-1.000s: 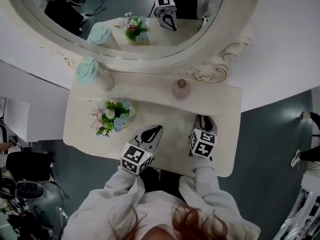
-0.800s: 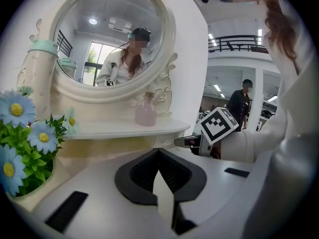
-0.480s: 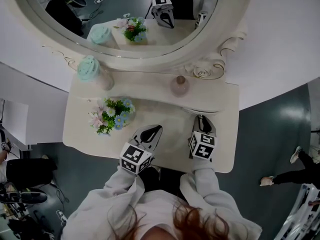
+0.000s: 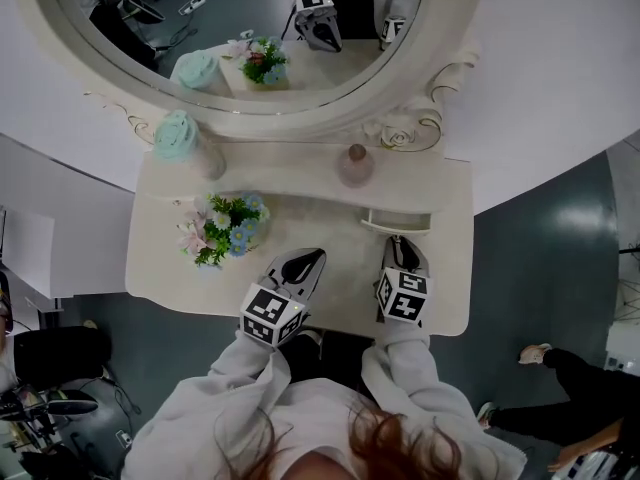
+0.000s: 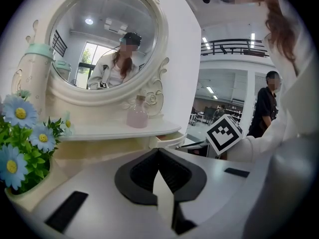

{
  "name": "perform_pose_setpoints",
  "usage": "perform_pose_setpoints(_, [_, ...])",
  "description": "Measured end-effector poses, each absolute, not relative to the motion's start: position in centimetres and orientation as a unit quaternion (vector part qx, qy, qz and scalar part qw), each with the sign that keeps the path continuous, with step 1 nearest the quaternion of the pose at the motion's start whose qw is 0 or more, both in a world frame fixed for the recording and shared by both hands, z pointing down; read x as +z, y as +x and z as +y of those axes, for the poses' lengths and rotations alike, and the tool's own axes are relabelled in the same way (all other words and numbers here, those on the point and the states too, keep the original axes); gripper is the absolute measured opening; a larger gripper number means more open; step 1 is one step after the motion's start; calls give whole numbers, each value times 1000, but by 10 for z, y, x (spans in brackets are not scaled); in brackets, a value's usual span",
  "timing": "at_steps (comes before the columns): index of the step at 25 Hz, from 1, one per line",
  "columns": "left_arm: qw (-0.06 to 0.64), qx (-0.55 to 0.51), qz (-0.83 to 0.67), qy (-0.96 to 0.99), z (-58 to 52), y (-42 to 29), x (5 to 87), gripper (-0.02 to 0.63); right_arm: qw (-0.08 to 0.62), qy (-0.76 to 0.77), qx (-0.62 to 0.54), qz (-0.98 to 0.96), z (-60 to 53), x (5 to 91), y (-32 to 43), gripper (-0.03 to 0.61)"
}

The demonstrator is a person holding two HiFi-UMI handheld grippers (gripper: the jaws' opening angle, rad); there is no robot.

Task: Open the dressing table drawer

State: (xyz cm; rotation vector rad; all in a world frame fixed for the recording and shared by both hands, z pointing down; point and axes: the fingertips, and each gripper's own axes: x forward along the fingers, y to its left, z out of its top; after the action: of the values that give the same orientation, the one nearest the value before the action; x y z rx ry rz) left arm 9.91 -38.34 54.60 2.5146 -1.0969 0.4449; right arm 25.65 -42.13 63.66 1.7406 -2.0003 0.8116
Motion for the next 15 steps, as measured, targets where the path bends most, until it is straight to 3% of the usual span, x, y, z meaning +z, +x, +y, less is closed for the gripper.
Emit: perform_pose_setpoints(15, [173,150,-371,900,-371,98,540,16,187,627,289,-699,-392,636,256,110])
